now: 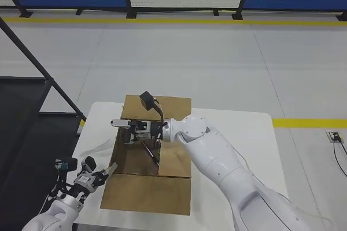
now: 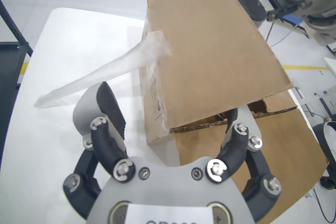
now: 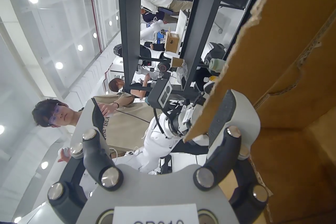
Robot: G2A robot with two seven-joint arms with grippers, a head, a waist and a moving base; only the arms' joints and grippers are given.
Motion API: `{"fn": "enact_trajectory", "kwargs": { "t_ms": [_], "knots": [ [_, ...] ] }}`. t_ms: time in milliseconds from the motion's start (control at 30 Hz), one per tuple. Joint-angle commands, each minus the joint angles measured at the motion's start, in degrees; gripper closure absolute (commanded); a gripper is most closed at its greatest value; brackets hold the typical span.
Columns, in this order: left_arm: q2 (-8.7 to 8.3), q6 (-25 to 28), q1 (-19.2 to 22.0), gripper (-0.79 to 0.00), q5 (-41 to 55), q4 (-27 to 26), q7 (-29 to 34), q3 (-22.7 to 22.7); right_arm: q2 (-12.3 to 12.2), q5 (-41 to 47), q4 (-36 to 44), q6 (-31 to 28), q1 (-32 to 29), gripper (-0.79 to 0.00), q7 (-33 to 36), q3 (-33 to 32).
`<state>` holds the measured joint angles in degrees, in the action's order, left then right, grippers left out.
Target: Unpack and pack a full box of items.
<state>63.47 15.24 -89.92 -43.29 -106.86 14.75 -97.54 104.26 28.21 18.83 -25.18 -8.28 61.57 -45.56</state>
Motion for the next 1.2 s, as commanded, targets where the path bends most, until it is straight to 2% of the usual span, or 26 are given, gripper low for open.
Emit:
{"fn": "enact_trajectory", "kwargs": {
  "t_ms": [0, 300, 467, 967, 1167],
  "knots": [
    [-0.03, 0.1, 0.1, -0.785, 1.5, 0.3, 0.1, -1.0, 0.1, 0.4, -0.6, -1.1, 0.2, -0.785, 1.0, -0.3],
    [-0.26, 0.2, -2.4, -0.785, 4.2, 0.9, -0.6, -6.7, -0.8, -0.7, -2.8, -7.8, 0.4, -0.785, 1.5, -2.1],
    [-0.42, -1.4, -1.7, -0.785, 3.6, 3.7, 0.7, -8.3, -1.9, -1.6, -3.4, -9.3, -0.1, -0.785, 0.5, -3.2],
    [-0.56, -5.8, 2.9, -0.785, -4.5, 11.0, 5.2, -3.8, -6.0, -2.8, 3.0, -16.0, -4.3, -0.785, 1.5, -7.6],
    [-0.57, -5.5, 2.8, -0.785, -3.9, 10.8, 4.6, -4.2, -7.7, -3.6, 7.3, -15.5, -6.6, -0.785, 1.3, -9.5]
  ]
}}
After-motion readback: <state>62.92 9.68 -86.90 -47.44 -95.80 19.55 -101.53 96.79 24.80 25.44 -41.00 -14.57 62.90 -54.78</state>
